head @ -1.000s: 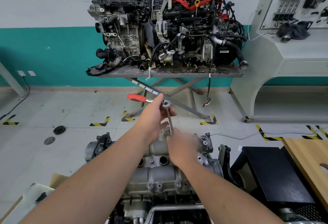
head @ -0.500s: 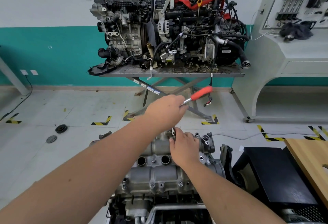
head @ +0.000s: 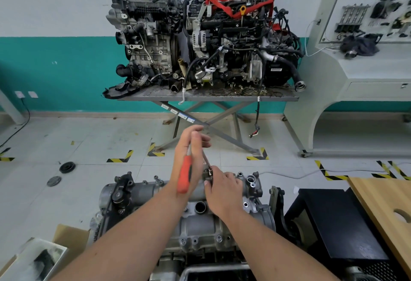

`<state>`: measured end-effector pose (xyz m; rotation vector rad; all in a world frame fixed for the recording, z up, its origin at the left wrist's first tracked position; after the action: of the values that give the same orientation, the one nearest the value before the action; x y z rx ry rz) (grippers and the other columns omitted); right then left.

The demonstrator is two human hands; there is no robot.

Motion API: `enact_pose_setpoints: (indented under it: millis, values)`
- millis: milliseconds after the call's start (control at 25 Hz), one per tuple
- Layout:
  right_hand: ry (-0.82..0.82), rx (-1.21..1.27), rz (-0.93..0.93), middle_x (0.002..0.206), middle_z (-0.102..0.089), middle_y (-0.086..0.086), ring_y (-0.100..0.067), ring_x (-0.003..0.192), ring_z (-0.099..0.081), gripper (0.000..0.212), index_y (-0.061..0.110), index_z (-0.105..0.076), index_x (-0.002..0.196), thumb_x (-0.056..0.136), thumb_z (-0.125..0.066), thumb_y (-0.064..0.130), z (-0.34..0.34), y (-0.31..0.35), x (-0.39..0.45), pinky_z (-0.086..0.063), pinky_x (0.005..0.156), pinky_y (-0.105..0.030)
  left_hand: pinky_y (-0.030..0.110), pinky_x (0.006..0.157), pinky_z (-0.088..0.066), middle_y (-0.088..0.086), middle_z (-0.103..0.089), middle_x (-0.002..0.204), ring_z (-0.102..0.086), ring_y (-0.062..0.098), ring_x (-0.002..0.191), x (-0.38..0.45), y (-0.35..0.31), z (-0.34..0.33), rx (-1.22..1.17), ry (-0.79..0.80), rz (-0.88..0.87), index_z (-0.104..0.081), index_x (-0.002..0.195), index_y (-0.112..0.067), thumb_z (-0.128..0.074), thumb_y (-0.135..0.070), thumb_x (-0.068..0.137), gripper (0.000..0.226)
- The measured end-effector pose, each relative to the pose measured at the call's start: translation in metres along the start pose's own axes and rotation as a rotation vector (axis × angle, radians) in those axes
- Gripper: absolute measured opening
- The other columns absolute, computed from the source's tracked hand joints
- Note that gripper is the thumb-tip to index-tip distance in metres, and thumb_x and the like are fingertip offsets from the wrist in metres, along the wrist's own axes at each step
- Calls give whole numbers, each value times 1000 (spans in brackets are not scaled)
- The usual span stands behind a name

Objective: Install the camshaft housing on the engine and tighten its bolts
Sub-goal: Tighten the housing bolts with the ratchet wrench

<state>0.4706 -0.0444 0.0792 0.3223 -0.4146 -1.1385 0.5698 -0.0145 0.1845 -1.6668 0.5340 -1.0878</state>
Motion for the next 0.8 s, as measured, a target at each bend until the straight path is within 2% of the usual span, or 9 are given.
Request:
enact_pose_setpoints:
  millis: [120,240,320,400,520,640,720,800]
  values:
    - [-14,-7,5,113,-65,5,-20,114,-51,35,28,-44,129,97,-43,43,-2,-1,1,-33,92,-41,27,77,-53,0,-72,95,-70,20,91,5,1,-3,-96,-49,73,-59,111,-40,-31,-50,101,31]
    - [-20,-18,3,112,-66,5,-21,113,-52,34,28,-45,127,97,-44,43,-2,-1,2,-33,91,-42,30,74,-48,-2,-73,91,-69,14,86,12,-3,-11,-261,-68,292,-60,111,-34,-29,-47,104,34]
    - [-33,-21,12,111,-67,3,-22,112,-53,35,26,-45,127,96,-44,43,-2,-1,1,-34,91,-42,33,78,-42,0,-72,89,-68,14,85,14,-7,-11,-439,-19,436,-68,102,-31,-31,-49,106,41]
    - [-38,-21,12,110,-67,2,-23,111,-54,37,24,-46,129,96,-45,43,-2,-2,1,-34,89,-42,35,78,-41,2,-70,83,-69,16,80,16,-9,-11,-473,43,516,-71,91,-26,-36,-48,105,44]
    - [-34,-19,9,113,-66,2,-22,113,-52,42,22,-45,132,97,-44,43,-3,-2,2,-34,92,-42,35,74,-44,4,-70,71,-71,20,71,22,-18,-16,-265,59,572,-63,92,-16,-43,-40,103,33]
    - [-28,-8,0,114,-66,1,-23,114,-51,44,21,-44,135,96,-45,42,-4,-4,2,-33,91,-43,35,70,-40,5,-74,66,-73,21,74,29,-34,-21,125,94,531,-59,87,-15,-38,-35,100,32]
    - [-17,-6,-8,114,-66,1,-24,115,-51,47,21,-43,138,96,-45,42,-4,-3,2,-32,91,-42,37,70,-45,5,-74,67,-72,22,77,36,-44,-21,316,196,488,-57,81,-14,-37,-29,98,31]
    - [-16,8,-5,115,-67,1,-23,116,-52,50,22,-39,142,96,-45,42,-4,-3,2,-33,92,-43,35,70,-50,4,-75,70,-69,26,78,46,-54,-20,604,372,412,-58,81,-9,-38,-22,98,29]
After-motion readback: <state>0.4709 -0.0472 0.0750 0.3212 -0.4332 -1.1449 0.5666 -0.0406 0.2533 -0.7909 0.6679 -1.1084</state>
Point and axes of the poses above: each hand's wrist, its own x-axis towards the middle knuckle, its own z-axis out of the back of the hand, y = z × x, the point moved 1 cm from there along x, towards the middle knuckle
